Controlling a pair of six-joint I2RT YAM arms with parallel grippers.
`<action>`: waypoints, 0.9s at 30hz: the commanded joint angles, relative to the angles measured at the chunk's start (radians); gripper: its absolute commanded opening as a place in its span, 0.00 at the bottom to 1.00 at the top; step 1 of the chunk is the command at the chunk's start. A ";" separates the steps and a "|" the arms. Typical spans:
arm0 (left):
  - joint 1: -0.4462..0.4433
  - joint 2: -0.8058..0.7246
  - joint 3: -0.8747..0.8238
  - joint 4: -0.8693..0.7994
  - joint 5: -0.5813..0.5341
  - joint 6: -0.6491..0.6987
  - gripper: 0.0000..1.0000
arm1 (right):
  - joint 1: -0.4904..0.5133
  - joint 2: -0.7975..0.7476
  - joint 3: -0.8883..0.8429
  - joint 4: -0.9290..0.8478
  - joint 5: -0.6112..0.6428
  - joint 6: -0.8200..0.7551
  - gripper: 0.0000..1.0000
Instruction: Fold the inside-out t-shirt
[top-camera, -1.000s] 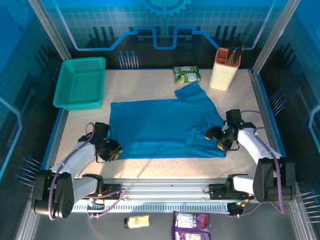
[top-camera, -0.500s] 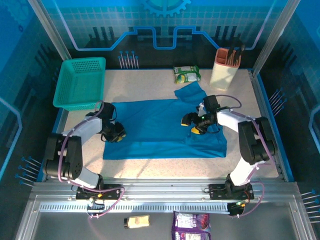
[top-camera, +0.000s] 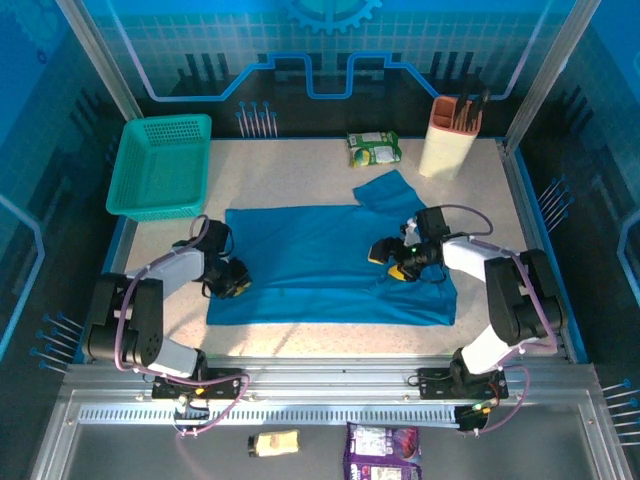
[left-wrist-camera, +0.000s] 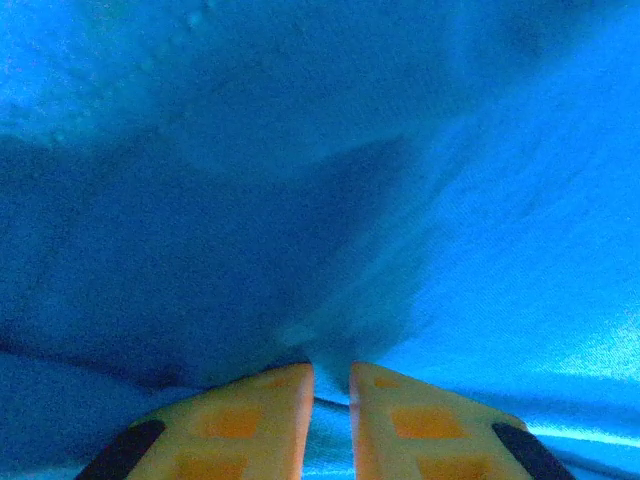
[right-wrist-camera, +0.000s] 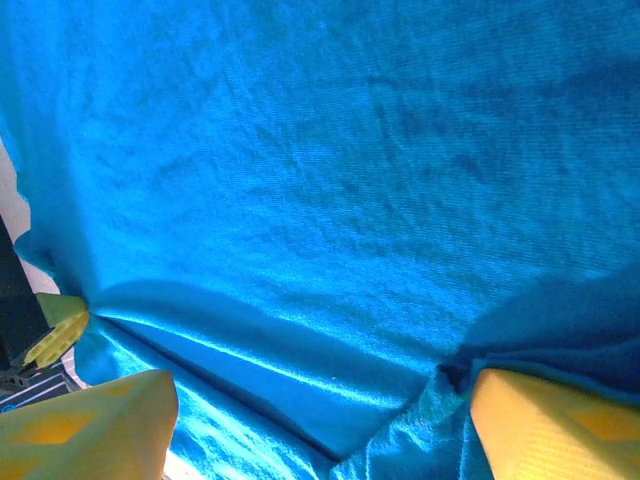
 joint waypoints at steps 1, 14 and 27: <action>-0.018 -0.016 -0.071 -0.070 -0.017 -0.041 0.21 | -0.017 -0.021 -0.067 -0.107 0.088 0.001 0.80; -0.038 -0.097 -0.040 -0.121 -0.036 -0.041 0.21 | -0.013 -0.172 -0.099 -0.137 0.118 0.047 0.79; 0.006 0.039 0.389 -0.179 -0.182 0.286 0.34 | -0.083 0.033 0.439 -0.394 0.195 -0.310 0.70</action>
